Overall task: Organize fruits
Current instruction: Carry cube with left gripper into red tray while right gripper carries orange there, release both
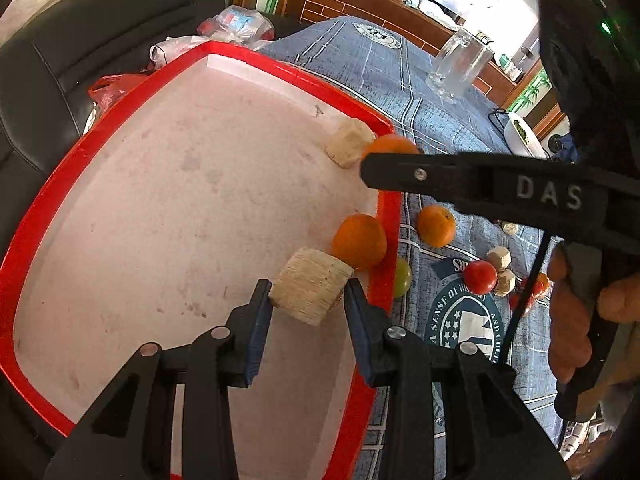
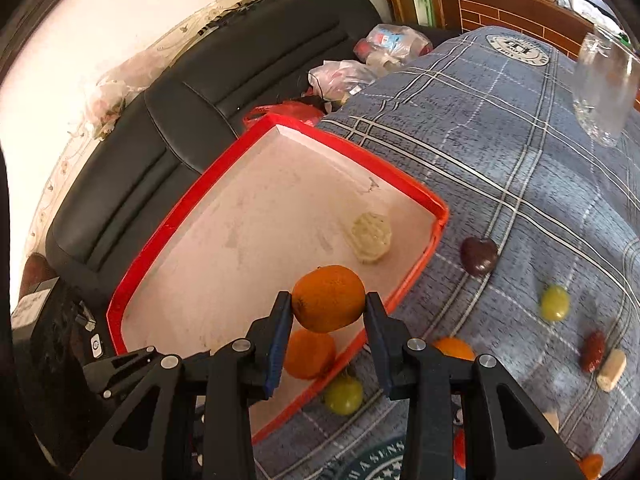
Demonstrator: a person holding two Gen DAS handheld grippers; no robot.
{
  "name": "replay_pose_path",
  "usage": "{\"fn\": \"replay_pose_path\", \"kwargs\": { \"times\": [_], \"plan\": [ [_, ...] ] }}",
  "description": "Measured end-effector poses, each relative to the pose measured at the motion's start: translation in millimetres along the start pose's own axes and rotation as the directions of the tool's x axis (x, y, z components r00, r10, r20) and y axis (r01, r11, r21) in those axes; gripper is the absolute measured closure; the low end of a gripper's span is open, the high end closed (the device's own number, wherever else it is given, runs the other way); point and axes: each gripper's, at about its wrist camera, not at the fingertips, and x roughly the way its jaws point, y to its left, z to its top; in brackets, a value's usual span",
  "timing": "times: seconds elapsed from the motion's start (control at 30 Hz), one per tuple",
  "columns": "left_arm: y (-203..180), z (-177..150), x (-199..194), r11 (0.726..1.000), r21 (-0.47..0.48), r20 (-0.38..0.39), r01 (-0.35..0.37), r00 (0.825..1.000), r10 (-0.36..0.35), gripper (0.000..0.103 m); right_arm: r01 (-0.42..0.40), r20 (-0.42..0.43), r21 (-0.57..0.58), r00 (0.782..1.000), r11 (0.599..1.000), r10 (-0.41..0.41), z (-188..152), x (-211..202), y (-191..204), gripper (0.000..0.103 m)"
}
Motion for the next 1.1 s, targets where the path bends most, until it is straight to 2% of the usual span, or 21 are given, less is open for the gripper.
{"fn": "replay_pose_path", "kwargs": {
  "times": [0.5, 0.83, 0.9, 0.97, 1.1],
  "plan": [
    [-1, 1, 5, 1.0, 0.016, -0.002, -0.011, 1.0, 0.011, 0.068, 0.013, -0.052, -0.005, 0.999, 1.0, -0.013, 10, 32, -8, 0.066],
    [-2, 0, 5, 1.0, 0.015, 0.002, -0.011, 1.0, 0.011, 0.068, 0.024, -0.046, -0.047, 0.999, 0.999, -0.026, 15, 42, -2, 0.066],
    [-1, -1, 4, 1.0, 0.014, 0.001, 0.0, 1.0, 0.0, 0.063, 0.025, -0.046, -0.047, 0.999, 0.999, -0.027, 14, 42, -2, 0.066],
    [-2, -2, 2, 1.0, 0.014, 0.002, 0.003, 1.0, -0.003, 0.052, 0.025, -0.045, -0.044, 0.999, 0.999, -0.027, 13, 41, -2, 0.065],
    [-1, -3, 0, 1.0, 0.012, 0.002, -0.001, 1.0, 0.001, 0.049, 0.012, -0.04, -0.024, 0.999, 1.0, -0.013, 10, 32, -4, 0.062]
  ]
}}
